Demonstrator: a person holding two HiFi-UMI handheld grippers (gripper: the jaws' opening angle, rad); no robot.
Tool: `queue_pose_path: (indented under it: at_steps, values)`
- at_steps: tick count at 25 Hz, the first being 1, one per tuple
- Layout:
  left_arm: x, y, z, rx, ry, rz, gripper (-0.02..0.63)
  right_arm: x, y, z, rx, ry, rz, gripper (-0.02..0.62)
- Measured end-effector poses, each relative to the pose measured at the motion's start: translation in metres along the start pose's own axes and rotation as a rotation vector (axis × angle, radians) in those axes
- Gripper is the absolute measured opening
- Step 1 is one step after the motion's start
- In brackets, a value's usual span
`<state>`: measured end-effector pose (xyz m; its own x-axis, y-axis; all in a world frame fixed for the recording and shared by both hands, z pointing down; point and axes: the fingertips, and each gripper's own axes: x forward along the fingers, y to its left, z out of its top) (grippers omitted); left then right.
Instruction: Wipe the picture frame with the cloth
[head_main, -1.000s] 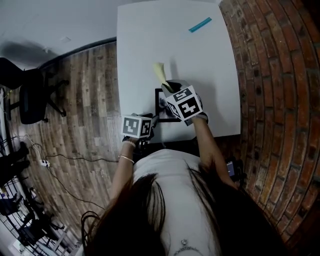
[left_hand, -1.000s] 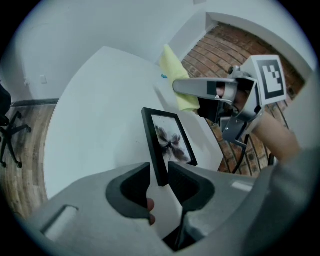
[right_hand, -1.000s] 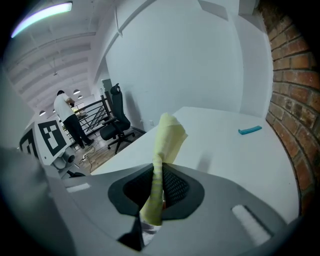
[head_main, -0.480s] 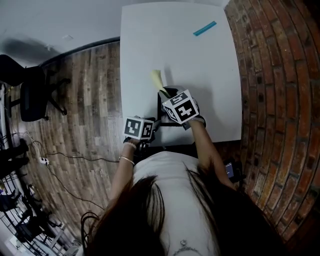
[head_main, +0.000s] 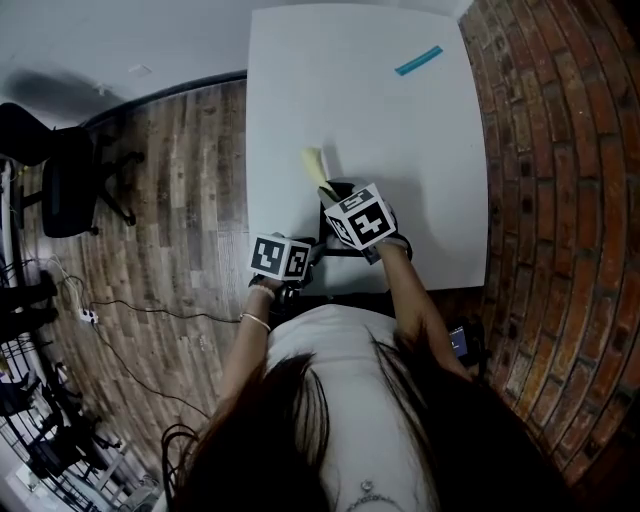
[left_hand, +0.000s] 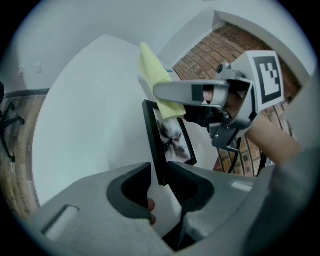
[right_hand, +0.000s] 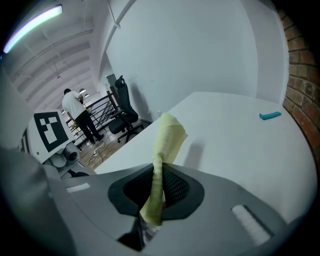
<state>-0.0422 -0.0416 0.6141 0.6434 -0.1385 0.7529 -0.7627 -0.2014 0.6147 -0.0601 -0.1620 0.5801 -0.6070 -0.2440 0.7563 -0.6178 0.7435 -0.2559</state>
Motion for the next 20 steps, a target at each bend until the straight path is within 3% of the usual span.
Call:
queue_pose_path:
  at_steps: [11,20]
  values:
    - [0.002,-0.002,0.001,-0.045,-0.011,-0.053,0.089,0.012,0.004,-0.014,0.018,0.061,0.020,0.035]
    - [0.001,-0.002,0.000,-0.046,-0.018,-0.044,0.089,0.015,0.000,-0.017,0.049,0.073,0.015,0.035]
